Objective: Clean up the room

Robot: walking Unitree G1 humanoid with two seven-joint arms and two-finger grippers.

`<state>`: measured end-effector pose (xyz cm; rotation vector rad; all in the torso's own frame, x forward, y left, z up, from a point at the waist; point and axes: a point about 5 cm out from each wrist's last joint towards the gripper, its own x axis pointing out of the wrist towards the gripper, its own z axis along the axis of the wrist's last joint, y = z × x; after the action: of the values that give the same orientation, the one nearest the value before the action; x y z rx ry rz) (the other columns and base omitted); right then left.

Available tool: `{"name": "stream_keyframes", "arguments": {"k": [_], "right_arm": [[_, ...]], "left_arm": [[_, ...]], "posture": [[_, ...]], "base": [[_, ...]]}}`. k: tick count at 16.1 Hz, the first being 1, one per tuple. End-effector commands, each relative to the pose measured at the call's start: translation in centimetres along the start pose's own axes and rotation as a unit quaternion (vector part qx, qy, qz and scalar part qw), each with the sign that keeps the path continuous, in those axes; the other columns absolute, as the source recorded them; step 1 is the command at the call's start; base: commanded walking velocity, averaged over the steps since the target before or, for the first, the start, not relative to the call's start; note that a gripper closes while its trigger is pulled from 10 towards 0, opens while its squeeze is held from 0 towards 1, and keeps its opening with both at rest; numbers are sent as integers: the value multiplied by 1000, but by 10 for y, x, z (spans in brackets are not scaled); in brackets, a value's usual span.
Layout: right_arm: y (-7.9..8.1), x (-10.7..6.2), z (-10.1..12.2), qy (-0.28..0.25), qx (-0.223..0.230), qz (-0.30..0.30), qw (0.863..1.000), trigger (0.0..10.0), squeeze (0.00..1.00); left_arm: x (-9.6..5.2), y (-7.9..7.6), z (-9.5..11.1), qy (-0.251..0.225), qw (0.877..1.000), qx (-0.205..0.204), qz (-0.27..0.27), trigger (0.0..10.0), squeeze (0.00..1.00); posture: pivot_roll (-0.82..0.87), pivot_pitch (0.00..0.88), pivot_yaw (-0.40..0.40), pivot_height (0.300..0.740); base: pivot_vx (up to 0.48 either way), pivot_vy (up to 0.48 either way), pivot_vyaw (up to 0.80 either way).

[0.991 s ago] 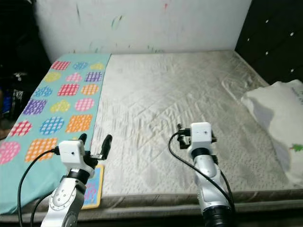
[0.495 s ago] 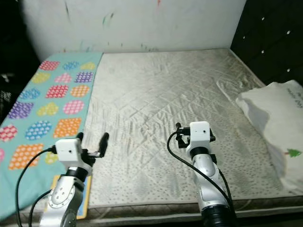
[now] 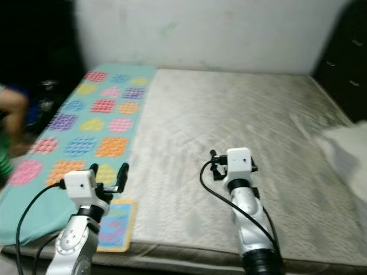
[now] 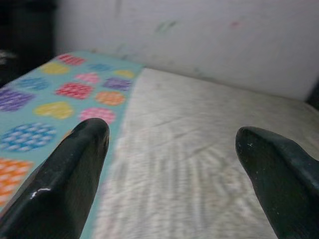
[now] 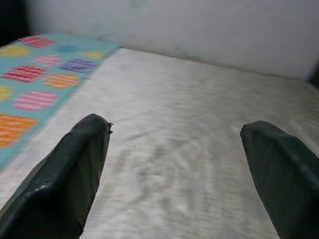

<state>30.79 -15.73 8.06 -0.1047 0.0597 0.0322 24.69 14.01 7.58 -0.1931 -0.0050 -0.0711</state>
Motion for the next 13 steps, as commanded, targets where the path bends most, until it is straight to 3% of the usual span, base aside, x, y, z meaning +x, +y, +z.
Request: {"name": "stream_keyframes", "arguments": {"k": [1, 10, 13], "right_arm": [[2, 2, 3, -5, 1, 6, 1000, 10000, 0], [3, 3, 4, -6, -5, 12, 1000, 10000, 0], [5, 2, 2, -3, -6, 18, 1000, 10000, 0]], "left_arm": [[0, 0, -2, 8, 1000, -3, -2, 10000, 0], [0, 0, -2, 8, 1000, 2, -2, 10000, 0], [-3, 7, 1, 9, 999, 28, -14, 10000, 0]], "posture": [[57, 17, 2, 740], [55, 18, -1, 740], [65, 28, -4, 740]], "base": [[0, 480, 0], [0, 480, 0], [0, 477, 0]]}}
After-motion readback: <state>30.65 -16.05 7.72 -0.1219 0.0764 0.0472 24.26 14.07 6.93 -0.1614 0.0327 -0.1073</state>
